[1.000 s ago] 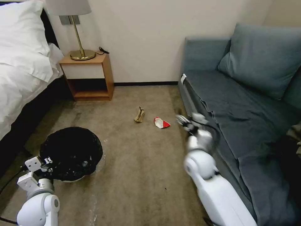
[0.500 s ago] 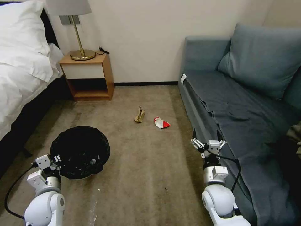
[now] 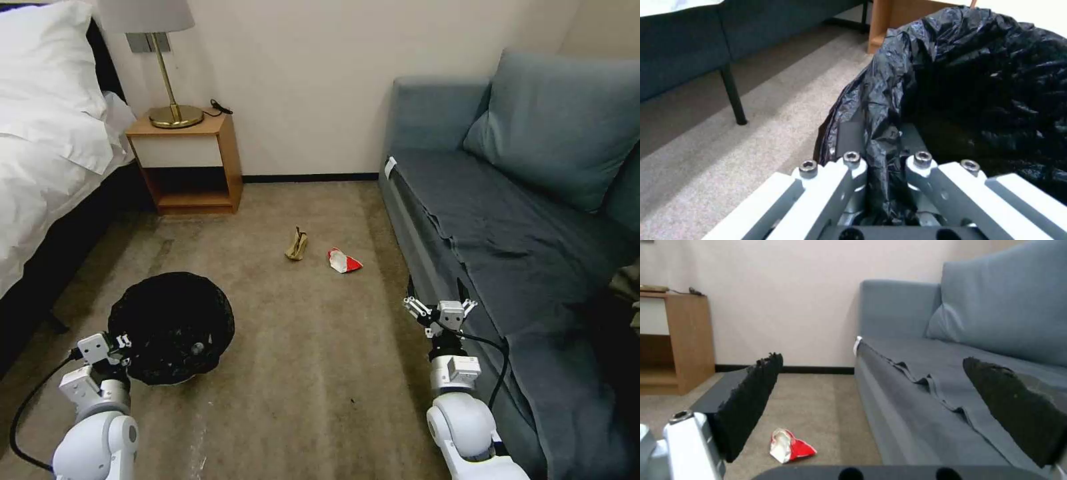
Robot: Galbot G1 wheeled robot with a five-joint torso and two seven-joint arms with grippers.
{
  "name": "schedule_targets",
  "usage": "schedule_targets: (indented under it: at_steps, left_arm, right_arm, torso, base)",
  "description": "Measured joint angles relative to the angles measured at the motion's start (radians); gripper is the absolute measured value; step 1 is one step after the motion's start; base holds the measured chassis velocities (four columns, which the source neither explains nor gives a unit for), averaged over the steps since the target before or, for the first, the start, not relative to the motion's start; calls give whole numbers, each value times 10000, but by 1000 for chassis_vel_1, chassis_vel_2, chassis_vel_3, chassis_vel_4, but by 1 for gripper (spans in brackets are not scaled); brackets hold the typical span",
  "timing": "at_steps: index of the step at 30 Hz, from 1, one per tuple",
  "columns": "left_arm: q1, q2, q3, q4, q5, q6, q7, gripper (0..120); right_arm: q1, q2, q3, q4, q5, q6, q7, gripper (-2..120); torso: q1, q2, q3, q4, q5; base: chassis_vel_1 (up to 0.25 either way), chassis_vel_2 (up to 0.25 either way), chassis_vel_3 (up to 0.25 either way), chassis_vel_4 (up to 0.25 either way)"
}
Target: Pick up the trash bin, then pick up the garbage on the floor and place it into the trash bin.
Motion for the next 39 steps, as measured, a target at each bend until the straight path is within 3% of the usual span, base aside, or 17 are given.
schedule_targets:
  at_steps: [39]
  left_arm:
    - [70, -147, -157, -137, 189, -22, 89, 4]
  right_arm:
    - [264, -82, -194, -406, 320, -196, 32, 100]
  torso:
    - [0, -1, 1, 0, 0]
  base:
    - [-45, 48, 46, -48]
